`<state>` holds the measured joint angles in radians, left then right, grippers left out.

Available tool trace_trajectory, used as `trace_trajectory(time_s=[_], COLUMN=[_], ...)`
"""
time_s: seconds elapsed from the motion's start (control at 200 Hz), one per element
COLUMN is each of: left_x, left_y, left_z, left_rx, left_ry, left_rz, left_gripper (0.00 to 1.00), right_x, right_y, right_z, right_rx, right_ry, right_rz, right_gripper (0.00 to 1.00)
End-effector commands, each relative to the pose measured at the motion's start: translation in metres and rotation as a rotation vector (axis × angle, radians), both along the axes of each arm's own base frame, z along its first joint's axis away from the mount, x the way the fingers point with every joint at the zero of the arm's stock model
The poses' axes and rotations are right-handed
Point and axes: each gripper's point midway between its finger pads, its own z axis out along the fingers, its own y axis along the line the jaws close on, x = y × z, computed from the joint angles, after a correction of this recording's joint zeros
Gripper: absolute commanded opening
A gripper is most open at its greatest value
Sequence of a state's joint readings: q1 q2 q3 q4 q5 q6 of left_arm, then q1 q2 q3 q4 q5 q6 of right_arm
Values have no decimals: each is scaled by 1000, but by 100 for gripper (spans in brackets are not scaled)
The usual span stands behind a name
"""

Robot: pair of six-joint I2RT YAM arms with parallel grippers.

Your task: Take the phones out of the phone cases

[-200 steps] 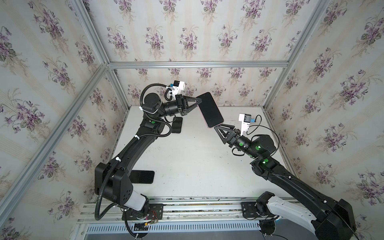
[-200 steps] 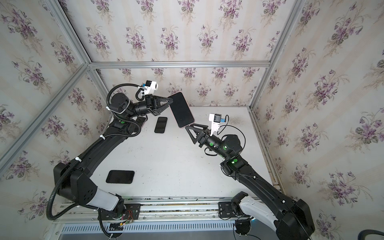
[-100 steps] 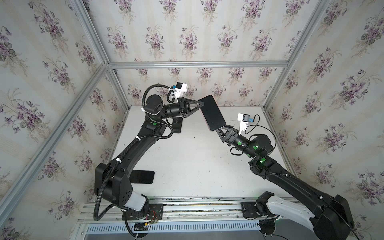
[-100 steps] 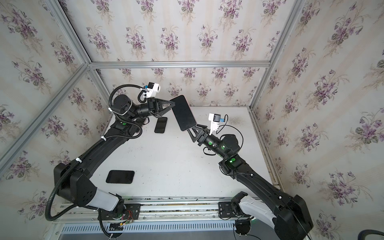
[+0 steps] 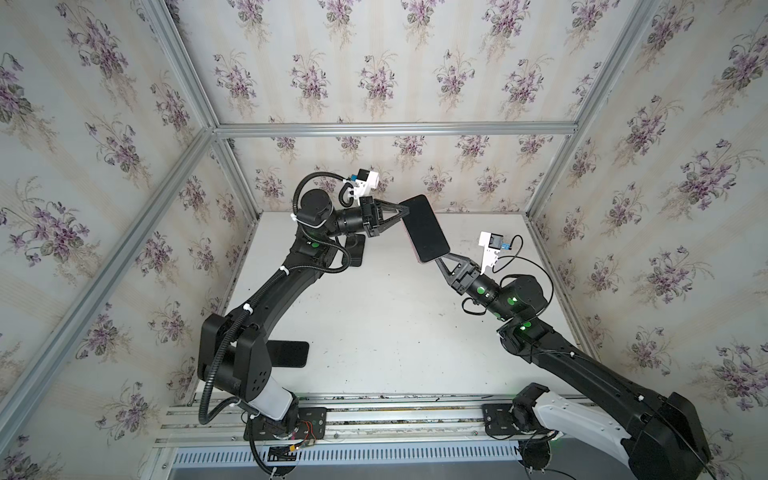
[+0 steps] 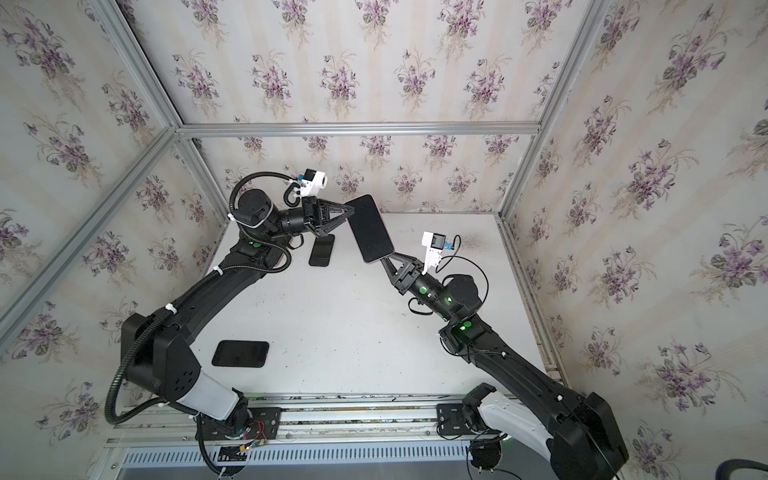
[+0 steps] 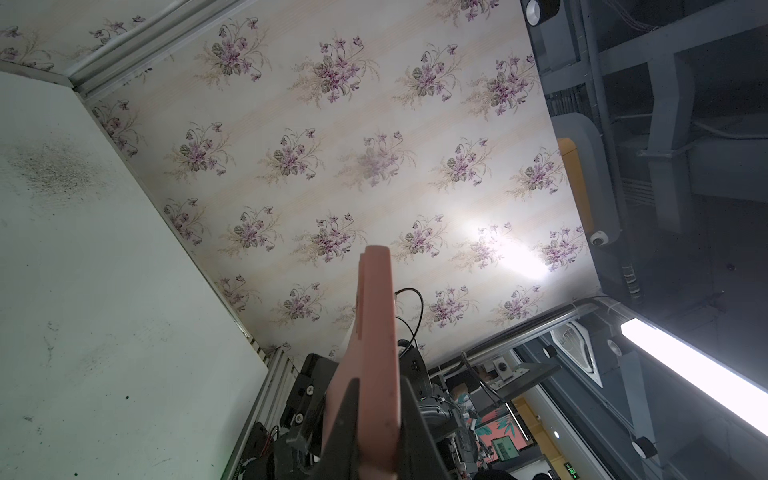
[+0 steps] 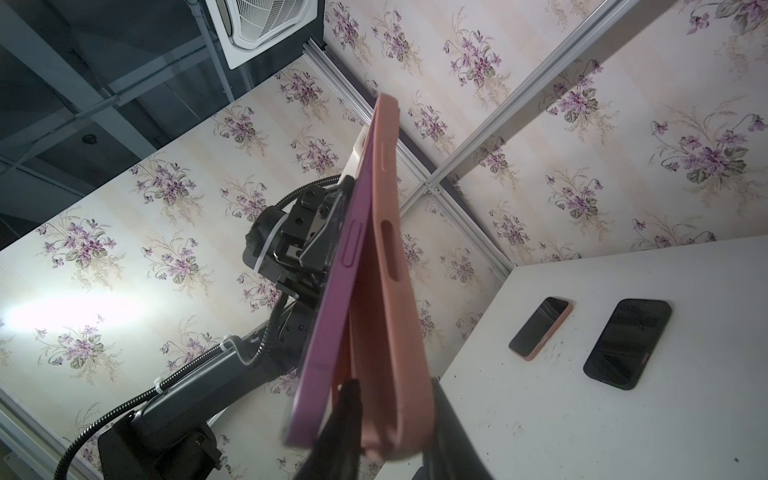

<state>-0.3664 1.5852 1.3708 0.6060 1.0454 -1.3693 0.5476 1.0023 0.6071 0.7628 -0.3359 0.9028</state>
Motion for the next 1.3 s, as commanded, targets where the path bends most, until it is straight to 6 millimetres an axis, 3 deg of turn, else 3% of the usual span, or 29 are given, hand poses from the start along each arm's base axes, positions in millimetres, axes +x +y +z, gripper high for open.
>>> trace_trajectory(time_s=[0.0, 0.195, 0.33, 0.405, 0.585, 0.68, 0.79, 0.859, 1.084, 1.299], left_x=[-7, 2, 10, 15, 24, 31, 41, 46, 54, 22], left_y=[-1, -3, -4, -6, -13, -18, -20, -20, -19, -29], left_z=[6, -18, -38, -51, -83, -106, -128, -131, -150, -168], left_rx=[-27, -17, -5, 0, 19, 35, 51, 56, 256, 502], left_ry=[-35, 7, 42, 64, 124, 173, 217, 214, 136, -21], left_rz=[-28, -13, 4, 15, 25, 31, 61, 83, 150, 108], left_gripper=[0, 2, 10, 20, 59, 61, 75, 81, 90, 92], right_x=[2, 5, 8, 9, 9, 8, 6, 4, 3, 4], right_y=[-2, -3, -6, -7, -13, -18, -23, -26, -37, -41], right_z=[6, -6, -22, -31, -54, -69, -86, -98, -138, -171], right_rx=[33, 42, 28, 18, -6, -28, -59, -81, -132, -130], right_ry=[-11, 32, 86, 114, 195, 247, 308, 350, 496, 616], right_rz=[-8, -16, -39, -46, -74, -97, -117, -135, -187, -221], right_gripper=[18, 1, 0, 0, 0, 0, 0, 0, 0, 0])
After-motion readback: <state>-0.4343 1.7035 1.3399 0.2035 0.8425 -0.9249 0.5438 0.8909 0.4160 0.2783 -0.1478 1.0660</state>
